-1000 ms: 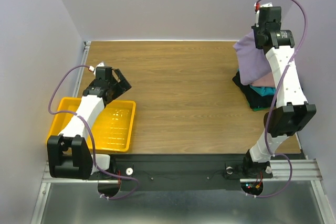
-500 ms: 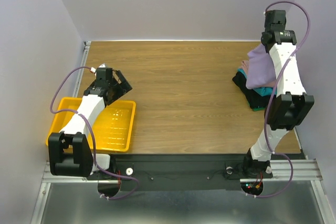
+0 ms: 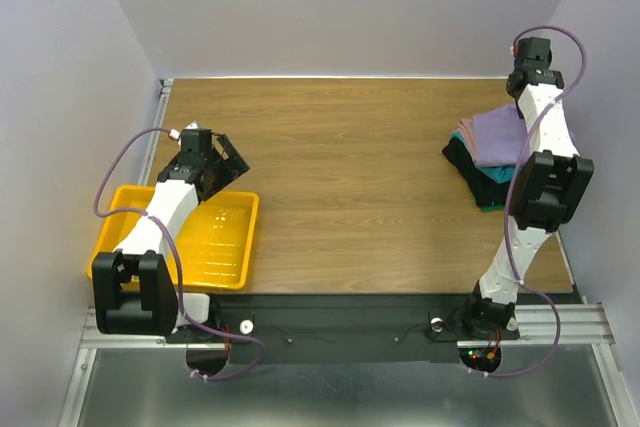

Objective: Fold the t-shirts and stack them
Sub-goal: Neatly place the folded tshirt to the corner

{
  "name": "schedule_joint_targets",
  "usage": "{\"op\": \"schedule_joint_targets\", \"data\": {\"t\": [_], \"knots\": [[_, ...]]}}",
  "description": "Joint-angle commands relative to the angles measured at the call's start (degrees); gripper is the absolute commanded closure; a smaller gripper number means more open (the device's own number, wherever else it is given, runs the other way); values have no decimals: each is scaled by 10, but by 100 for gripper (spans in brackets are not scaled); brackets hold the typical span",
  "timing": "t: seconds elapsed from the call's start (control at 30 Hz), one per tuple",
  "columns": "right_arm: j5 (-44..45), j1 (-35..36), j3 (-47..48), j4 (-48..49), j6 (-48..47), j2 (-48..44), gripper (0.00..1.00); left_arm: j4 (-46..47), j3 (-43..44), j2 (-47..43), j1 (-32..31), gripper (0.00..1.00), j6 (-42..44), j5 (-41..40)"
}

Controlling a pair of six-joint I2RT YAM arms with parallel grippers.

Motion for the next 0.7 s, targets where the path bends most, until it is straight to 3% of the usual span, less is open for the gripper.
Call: {"op": "schedule_joint_targets", "data": {"t": [0.0, 0.03, 0.07, 0.23, 0.5, 0.67], "knots": [[-21, -11, 4, 81, -5, -7, 46, 4, 9, -6, 6, 2, 8, 2], [-15, -11, 3, 81, -5, -4, 34, 3, 12, -7, 5, 2, 10, 2], [-9, -11, 4, 81, 0, -3, 1, 0, 13, -8, 6, 1, 10, 3], [-16, -11, 5, 82, 33, -23, 0, -6, 26, -15, 7, 2, 11, 1], [-230, -11, -43, 84, 205, -136, 0, -19, 51, -31, 8, 2, 10, 7], [-370, -11, -133, 99, 313, -238, 0, -41, 81, -64, 8, 2, 10, -10]]}}
